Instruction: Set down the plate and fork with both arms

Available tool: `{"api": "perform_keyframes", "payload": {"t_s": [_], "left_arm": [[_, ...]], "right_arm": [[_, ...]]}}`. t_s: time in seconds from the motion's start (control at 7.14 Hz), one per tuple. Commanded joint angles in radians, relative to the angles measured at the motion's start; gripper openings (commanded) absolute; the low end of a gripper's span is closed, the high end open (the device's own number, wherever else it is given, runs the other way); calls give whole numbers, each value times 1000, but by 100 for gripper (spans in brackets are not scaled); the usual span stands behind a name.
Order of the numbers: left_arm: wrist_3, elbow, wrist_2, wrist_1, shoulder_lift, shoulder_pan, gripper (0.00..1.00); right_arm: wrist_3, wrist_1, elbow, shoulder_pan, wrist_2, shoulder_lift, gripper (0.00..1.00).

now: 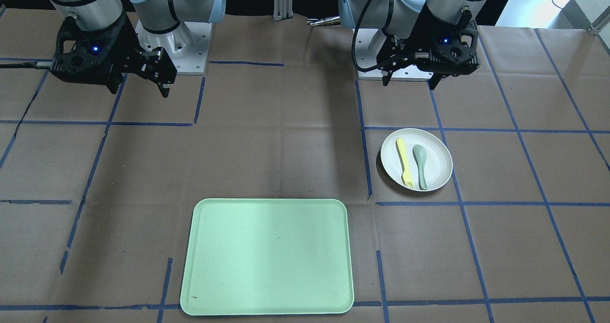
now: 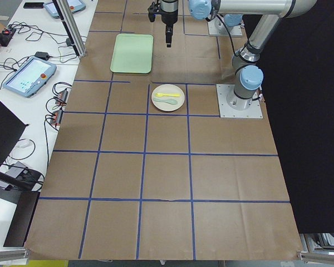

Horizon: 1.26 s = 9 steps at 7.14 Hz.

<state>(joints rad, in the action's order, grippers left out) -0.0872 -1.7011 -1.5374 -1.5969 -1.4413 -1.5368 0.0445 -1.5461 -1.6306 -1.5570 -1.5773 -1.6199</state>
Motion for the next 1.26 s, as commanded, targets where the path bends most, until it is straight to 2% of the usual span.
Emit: {"api": "perform_keyframes", "payload": {"t_s": [0.0, 0.56, 0.7, 1.12], "left_arm": [[-5, 0, -1, 0, 1, 3, 100], [-17, -58, -4, 40, -14, 27, 100], [-20, -92, -4, 43, -27, 80, 100], [-222, -230, -3, 220, -53, 245, 100]], "right_arm": [[0, 0, 0, 0, 0, 0, 100], [0, 1, 0, 0, 0, 0, 100], [0, 0, 0, 0, 0, 0, 100], [0, 0, 0, 0, 0, 0, 100]]}}
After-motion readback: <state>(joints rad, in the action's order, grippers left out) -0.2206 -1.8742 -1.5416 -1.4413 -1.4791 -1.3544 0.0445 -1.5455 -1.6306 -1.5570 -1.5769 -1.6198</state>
